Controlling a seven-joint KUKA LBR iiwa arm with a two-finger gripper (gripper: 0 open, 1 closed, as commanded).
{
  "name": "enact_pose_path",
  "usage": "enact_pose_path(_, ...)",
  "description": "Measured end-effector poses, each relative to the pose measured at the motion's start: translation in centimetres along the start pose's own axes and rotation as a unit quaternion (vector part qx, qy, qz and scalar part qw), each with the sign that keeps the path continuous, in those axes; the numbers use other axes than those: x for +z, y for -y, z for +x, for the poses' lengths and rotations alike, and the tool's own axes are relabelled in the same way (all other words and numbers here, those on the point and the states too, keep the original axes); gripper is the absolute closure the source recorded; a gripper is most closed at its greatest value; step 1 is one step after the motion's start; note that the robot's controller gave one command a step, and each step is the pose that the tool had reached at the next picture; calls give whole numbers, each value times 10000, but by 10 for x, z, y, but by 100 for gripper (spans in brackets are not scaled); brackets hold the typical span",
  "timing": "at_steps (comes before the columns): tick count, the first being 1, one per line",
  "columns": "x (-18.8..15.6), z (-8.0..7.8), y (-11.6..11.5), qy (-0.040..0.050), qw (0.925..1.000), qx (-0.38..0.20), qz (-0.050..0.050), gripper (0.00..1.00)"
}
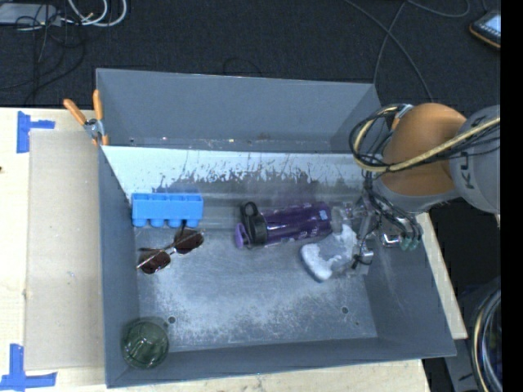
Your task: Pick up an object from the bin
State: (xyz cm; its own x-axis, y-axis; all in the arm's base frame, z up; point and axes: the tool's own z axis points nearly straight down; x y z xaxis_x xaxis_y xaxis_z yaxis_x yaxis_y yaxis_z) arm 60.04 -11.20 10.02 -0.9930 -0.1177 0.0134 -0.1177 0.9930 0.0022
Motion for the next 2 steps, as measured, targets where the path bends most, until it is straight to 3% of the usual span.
enact_pose_path(1, 32, -10, -12, 68, 9981, 604, -4, 0)
enact_pose_path(2, 31, -1, -3, 13, 9909, -1346, 4, 100)
